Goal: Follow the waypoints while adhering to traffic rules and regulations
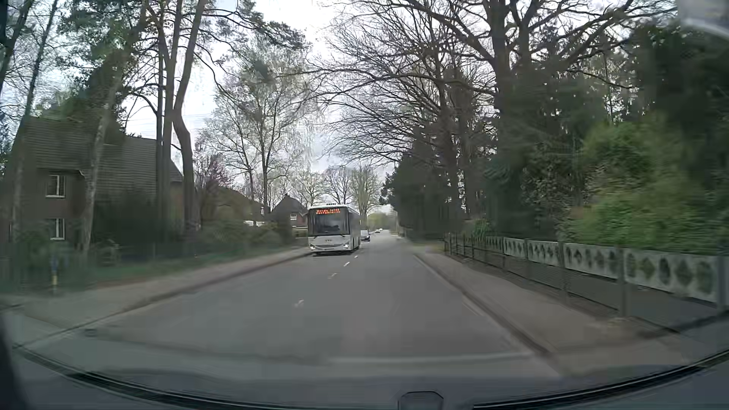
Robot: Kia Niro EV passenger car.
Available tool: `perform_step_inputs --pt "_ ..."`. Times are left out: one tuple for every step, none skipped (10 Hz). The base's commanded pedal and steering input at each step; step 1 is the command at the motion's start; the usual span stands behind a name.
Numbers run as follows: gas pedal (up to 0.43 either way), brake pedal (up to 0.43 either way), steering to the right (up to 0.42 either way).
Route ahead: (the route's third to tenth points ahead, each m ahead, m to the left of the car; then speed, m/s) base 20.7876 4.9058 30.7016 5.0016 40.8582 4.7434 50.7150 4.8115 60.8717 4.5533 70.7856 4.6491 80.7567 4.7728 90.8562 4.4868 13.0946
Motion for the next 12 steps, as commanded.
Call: perform_step_inputs --pt "0.169 0.000 0.000" --pt "0.177 0.000 0.000" --pt "0.177 0.000 0.000" --pt "0.177 0.000 0.000" --pt "0.177 0.000 0.000" --pt "0.177 0.000 0.000" --pt "0.177 0.000 0.000" --pt "0.177 0.000 0.000" --pt "0.177 0.000 0.000" --pt "0.177 0.000 0.000" --pt "0.177 0.000 0.000" --pt "0.177 0.000 0.000"
